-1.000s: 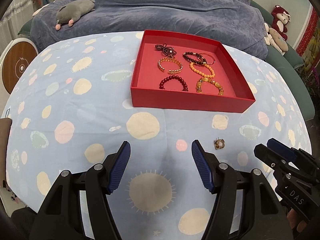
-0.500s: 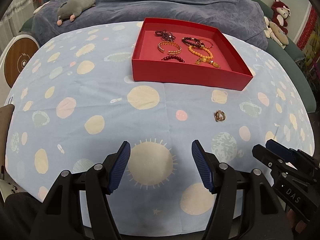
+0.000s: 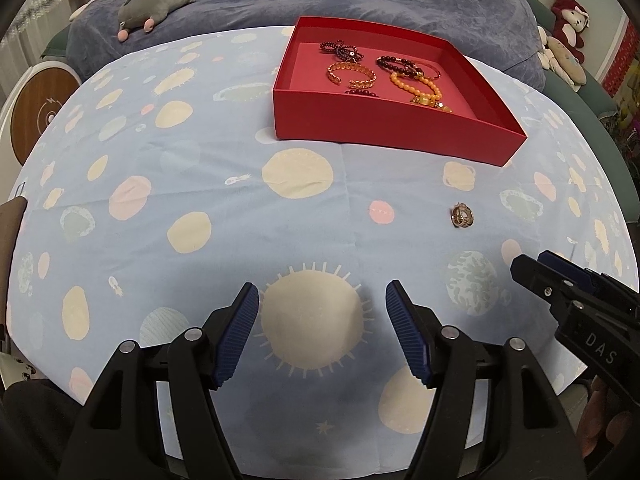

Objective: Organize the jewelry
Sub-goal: 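Grasp one gold hoop earring with the right tool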

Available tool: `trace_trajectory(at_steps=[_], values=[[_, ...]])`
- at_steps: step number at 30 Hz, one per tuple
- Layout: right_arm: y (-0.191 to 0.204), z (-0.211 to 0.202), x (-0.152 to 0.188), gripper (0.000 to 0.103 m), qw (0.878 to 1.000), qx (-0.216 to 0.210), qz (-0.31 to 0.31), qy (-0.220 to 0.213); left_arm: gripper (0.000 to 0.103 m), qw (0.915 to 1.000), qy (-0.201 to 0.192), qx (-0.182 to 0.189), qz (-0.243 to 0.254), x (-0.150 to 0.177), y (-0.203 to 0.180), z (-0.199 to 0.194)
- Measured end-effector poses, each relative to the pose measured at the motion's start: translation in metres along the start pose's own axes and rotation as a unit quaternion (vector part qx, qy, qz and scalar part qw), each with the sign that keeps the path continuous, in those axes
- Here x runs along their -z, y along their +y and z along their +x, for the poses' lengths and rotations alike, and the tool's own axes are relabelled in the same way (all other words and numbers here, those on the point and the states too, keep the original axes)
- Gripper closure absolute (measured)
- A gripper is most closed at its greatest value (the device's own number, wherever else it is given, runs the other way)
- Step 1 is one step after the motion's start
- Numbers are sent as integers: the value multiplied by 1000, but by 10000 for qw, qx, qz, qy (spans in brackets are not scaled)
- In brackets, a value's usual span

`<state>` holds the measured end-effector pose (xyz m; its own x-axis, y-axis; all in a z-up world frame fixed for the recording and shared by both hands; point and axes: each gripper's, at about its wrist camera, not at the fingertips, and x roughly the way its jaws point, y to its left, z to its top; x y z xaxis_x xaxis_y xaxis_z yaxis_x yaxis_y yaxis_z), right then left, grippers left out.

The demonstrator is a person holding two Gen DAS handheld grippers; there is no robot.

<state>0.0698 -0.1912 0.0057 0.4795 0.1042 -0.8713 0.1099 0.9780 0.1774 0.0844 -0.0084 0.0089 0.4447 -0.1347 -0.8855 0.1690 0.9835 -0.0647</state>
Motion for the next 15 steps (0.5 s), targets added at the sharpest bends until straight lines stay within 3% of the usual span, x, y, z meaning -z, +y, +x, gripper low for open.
trace_trajectory(at_steps=[15], values=[[13,42,-31,64,9998,9,-180,89,40,9999,97,-36,-123,-11,10,15]])
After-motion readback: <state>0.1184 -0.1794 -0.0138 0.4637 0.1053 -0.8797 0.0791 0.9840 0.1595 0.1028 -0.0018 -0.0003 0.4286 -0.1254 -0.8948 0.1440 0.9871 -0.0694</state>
